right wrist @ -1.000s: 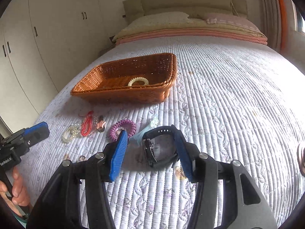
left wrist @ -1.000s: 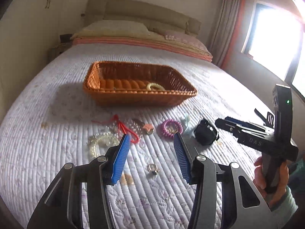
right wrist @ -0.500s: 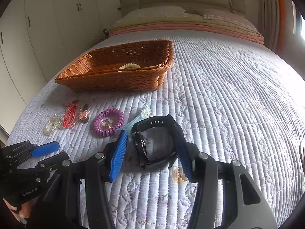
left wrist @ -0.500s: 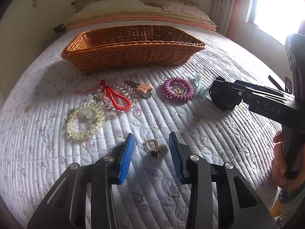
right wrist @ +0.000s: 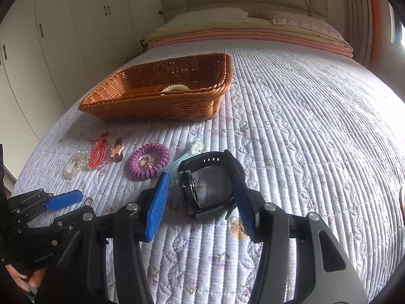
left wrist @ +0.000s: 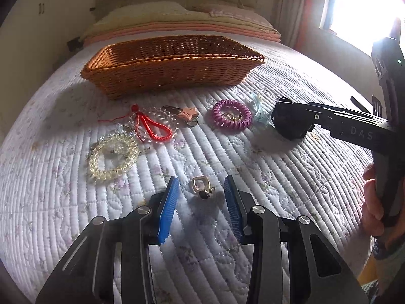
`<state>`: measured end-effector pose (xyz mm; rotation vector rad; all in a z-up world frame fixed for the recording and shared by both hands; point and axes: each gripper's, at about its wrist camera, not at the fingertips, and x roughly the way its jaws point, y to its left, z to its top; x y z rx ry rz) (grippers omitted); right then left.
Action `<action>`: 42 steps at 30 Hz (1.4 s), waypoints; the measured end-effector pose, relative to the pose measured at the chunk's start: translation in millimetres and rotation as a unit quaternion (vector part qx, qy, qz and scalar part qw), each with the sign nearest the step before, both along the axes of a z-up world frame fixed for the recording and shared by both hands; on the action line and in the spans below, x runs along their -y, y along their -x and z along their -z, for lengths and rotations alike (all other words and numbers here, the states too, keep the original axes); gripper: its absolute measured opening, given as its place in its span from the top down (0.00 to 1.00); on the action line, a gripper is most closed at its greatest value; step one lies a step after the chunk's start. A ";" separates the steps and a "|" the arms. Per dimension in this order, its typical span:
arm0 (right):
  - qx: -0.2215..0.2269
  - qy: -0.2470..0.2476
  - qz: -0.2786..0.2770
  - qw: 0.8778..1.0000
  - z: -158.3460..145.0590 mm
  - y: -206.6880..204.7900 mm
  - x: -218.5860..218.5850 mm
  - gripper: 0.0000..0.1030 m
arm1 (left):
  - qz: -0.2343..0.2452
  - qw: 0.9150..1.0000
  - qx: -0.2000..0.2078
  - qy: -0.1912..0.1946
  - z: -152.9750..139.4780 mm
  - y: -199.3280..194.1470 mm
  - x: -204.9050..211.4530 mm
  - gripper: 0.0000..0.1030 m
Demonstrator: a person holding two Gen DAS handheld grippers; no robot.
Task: Organize jewelry
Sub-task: 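Grasp the small ring with the left gripper while the right gripper grasps the black watch, then carry the ring and watch over the basket and open both grippers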
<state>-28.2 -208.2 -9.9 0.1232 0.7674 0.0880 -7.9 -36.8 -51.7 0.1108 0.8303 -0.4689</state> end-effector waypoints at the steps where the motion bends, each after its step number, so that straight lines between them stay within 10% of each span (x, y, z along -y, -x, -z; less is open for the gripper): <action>1: 0.001 0.000 -0.003 1.000 0.0 1.2 -0.8 0.53 | 0.001 1.000 0.000 -0.001 -0.1 0.3 0.3 0.65; 17: -0.017 0.011 -0.019 1.000 5.4 -4.9 -12.3 0.65 | 0.021 0.999 0.010 -0.023 1.3 12.9 9.1 0.88; 21: -0.020 0.030 -0.020 0.999 7.0 -6.9 -20.3 0.88 | 0.022 1.000 0.007 -0.010 0.9 11.6 6.4 0.89; 42: 0.069 0.011 -0.020 0.997 -66.7 2.1 -25.1 0.88 | 0.010 0.996 0.083 0.040 -64.7 -6.4 -4.6 0.91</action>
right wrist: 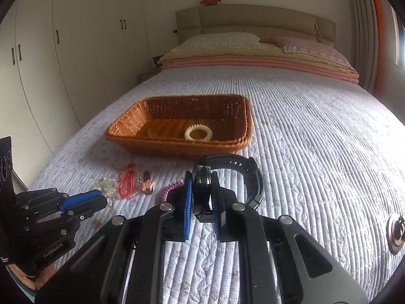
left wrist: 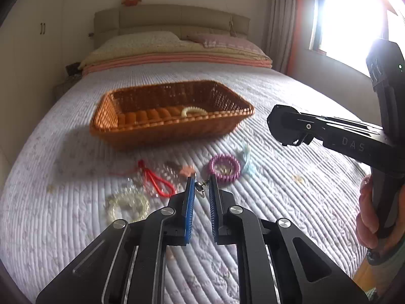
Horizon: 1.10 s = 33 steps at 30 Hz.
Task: Organize jewelry
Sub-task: 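Carry the ring and watch over the basket and open both grippers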
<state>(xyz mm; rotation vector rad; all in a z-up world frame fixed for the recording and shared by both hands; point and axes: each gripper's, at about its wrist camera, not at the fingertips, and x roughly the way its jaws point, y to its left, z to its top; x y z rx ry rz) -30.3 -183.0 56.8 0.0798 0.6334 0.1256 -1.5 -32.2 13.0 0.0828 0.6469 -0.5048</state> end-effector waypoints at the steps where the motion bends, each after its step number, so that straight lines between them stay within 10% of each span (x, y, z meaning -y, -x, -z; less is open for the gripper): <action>1: 0.006 0.000 -0.003 1.000 -7.3 -4.8 -0.8 0.88 | -0.002 1.000 0.008 0.004 -8.2 -6.3 -0.5 0.91; 10: 0.011 -0.004 -0.025 1.000 -40.5 -92.4 -13.2 0.88 | -0.020 0.998 0.048 0.036 -64.2 -101.1 0.4 0.91; 29: -0.123 -0.020 -0.006 0.992 36.9 -197.9 -19.9 0.87 | -0.057 0.997 -0.059 -0.004 16.4 -197.1 10.5 0.89; 33: -0.103 -0.004 -0.003 0.995 28.0 -191.4 -23.7 0.86 | -0.063 0.997 -0.042 -0.004 8.9 -187.7 7.2 0.70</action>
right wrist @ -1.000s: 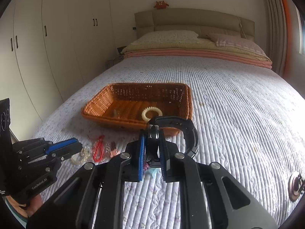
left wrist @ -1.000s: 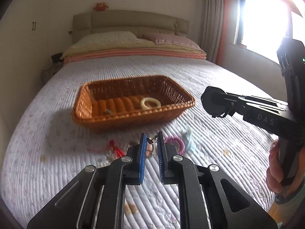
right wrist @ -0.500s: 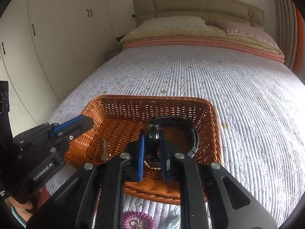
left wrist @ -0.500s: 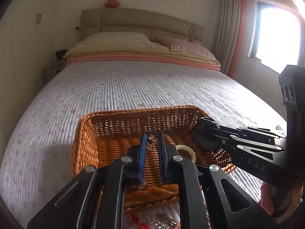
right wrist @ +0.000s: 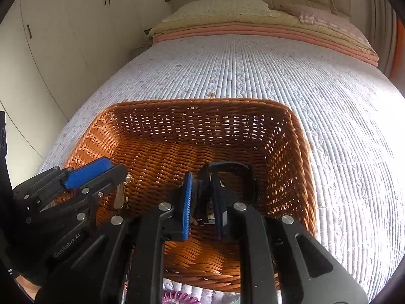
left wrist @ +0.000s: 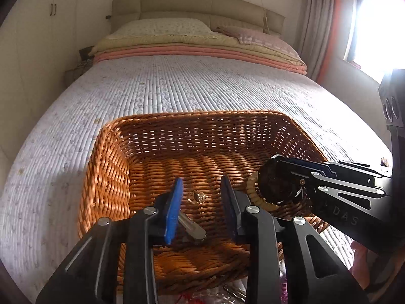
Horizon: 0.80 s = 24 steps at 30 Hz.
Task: Organize jewelry
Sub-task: 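Carry the ring and watch over the basket and open both grippers, then grasp the light blue hair clip with the right gripper while the left gripper grasps the clear bead bracelet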
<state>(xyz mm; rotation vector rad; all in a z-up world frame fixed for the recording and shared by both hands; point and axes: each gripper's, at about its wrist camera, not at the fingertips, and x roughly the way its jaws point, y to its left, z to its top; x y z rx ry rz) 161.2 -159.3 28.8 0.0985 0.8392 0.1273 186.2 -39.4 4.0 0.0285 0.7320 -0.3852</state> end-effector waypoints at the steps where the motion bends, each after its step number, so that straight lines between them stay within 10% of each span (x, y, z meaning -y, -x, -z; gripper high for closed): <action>1: 0.007 0.004 -0.001 1.000 -3.8 4.3 -1.2 0.86 | 0.000 1.000 0.002 0.001 -2.5 2.2 0.8 0.69; 5: 0.021 -0.013 -0.002 1.000 -16.8 27.8 5.2 0.80 | 0.001 1.000 0.020 0.018 -17.5 21.3 -4.4 0.61; 9: 0.041 -0.031 0.004 0.999 -23.4 58.2 15.7 0.53 | 0.008 0.999 0.040 0.028 -32.1 49.1 -6.9 0.54; 24: 0.086 -0.016 0.037 0.995 -3.8 158.5 16.6 0.53 | -0.014 0.998 0.064 0.016 -26.3 154.8 -49.9 0.48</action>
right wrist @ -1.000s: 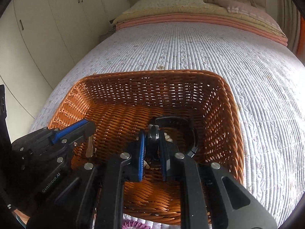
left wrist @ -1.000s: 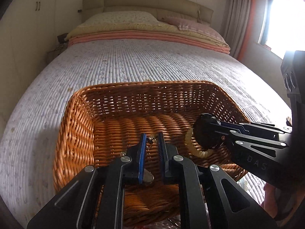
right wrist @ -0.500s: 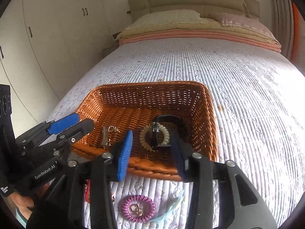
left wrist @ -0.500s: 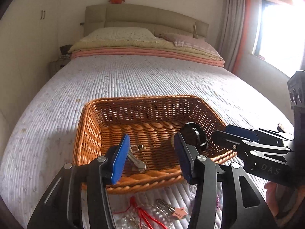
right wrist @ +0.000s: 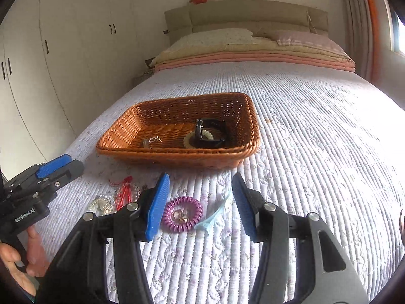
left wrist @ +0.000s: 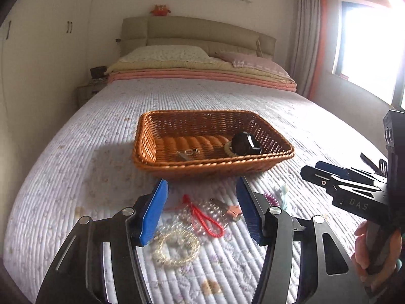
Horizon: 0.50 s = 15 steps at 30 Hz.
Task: Organize jewelry
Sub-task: 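Grasp the light blue hair clip with the right gripper while the left gripper grasps the clear bead bracelet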
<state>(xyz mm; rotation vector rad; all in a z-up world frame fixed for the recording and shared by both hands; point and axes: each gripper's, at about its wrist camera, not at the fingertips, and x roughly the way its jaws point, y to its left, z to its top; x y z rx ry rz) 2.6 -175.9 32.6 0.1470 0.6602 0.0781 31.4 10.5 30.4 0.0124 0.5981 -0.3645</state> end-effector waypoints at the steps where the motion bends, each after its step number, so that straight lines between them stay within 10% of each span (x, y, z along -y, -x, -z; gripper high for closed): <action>1: -0.004 0.002 0.004 1.000 6.0 0.7 0.7 0.53 | -0.005 1.000 -0.005 0.000 3.8 0.6 -5.9 0.48; 15: -0.059 -0.029 0.026 0.998 50.8 -13.2 15.8 0.63 | -0.040 0.995 -0.081 0.035 42.6 -33.7 -68.4 0.64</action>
